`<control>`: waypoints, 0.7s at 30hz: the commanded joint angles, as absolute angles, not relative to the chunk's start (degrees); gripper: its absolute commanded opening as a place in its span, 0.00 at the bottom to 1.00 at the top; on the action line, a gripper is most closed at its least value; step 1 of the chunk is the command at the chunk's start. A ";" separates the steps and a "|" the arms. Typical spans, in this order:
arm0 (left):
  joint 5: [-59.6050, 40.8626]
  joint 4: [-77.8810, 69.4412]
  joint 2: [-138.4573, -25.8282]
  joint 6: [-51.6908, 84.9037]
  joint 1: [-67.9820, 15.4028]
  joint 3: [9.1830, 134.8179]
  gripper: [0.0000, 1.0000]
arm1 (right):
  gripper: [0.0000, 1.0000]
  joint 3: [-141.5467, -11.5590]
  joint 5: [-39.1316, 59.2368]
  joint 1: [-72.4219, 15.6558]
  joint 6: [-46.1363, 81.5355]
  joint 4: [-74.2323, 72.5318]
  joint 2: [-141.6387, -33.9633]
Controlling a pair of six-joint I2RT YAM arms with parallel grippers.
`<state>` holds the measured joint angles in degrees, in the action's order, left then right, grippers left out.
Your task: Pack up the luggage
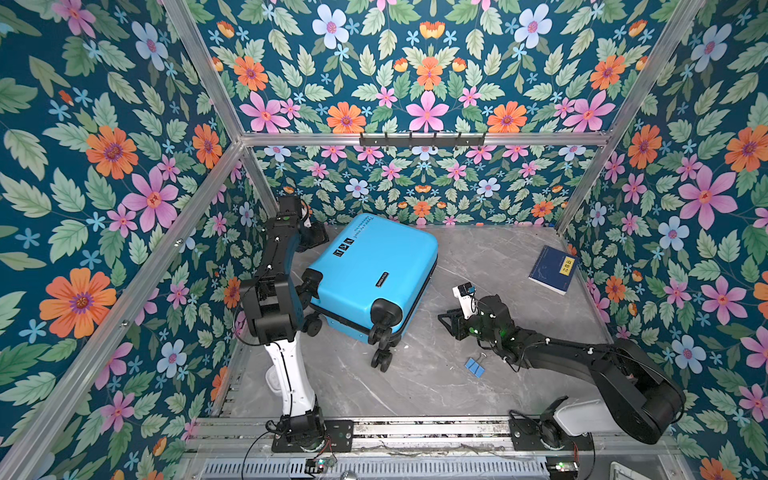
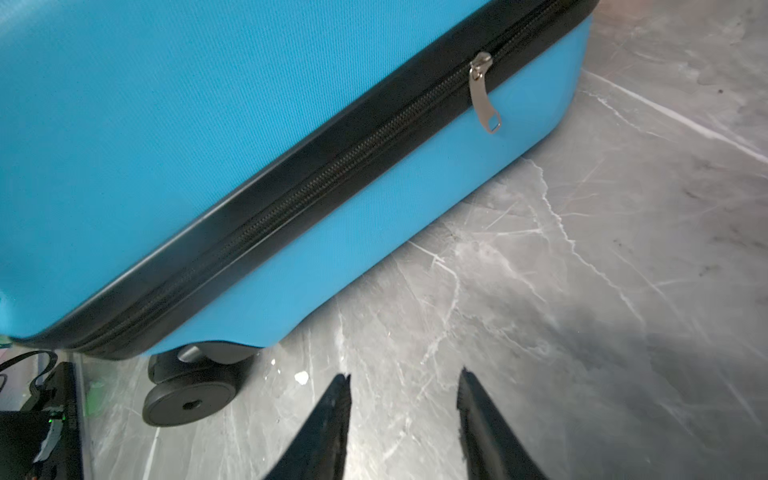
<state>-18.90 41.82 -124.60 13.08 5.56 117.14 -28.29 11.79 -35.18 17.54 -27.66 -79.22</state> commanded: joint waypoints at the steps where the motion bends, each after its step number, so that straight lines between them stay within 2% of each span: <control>1: -27.89 46.12 -127.58 9.45 5.05 122.59 0.67 | 0.43 -26.86 10.25 -35.24 16.35 -25.46 -76.93; 5: -36.69 47.37 -131.87 8.36 3.69 128.77 0.67 | 0.43 -24.71 10.46 -35.21 17.37 -25.03 -74.19; 12: -42.44 44.00 -134.95 9.31 -2.11 130.34 0.68 | 0.42 -23.37 10.81 -36.05 19.83 -25.12 -70.08; 21: -46.31 31.00 -137.19 20.49 -6.48 129.03 0.68 | 0.42 -28.24 5.12 -46.44 20.04 -23.88 -70.39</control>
<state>-43.64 37.80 -136.90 15.11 -6.13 129.29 -27.77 8.38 -44.42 19.29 -23.49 -70.13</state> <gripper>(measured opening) 0.674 0.416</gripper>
